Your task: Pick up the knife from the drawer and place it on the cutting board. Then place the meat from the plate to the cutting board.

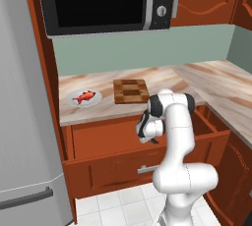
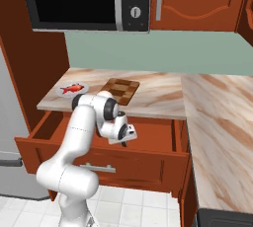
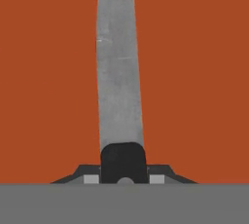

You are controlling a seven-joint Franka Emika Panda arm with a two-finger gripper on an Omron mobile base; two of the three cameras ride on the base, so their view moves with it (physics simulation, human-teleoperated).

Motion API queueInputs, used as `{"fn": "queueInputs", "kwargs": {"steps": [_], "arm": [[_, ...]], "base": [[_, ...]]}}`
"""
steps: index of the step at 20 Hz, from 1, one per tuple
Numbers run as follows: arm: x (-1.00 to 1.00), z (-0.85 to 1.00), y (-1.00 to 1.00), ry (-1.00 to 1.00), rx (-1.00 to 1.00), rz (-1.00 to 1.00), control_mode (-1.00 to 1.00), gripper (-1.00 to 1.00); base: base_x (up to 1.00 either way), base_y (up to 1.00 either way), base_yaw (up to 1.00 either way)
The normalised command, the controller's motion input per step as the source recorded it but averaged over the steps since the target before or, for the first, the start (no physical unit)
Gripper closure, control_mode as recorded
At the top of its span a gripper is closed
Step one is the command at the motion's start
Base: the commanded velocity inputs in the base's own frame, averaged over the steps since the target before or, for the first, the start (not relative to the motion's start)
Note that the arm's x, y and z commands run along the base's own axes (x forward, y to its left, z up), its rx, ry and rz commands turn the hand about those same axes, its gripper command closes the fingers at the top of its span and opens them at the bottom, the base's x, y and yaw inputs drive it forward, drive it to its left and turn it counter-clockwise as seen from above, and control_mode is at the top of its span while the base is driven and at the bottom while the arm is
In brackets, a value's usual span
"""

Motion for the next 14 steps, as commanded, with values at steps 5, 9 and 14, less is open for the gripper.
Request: {"fn": "queueInputs", "kwargs": {"steps": [5,9,14], "arm": [[-0.54,0.05,0.0,-0.02,0.0,0.15,-1.0,1.0],[-0.32,0.44,0.0,-0.05,0.0,0.17,-1.0,1.0],[0.0,0.62,0.0,-0.07,0.0,0.23,-1.0,1.0]], "base": [[0.0,0.0,0.0],[0.0,0.0,0.0],[0.0,0.0,0.0]]}}
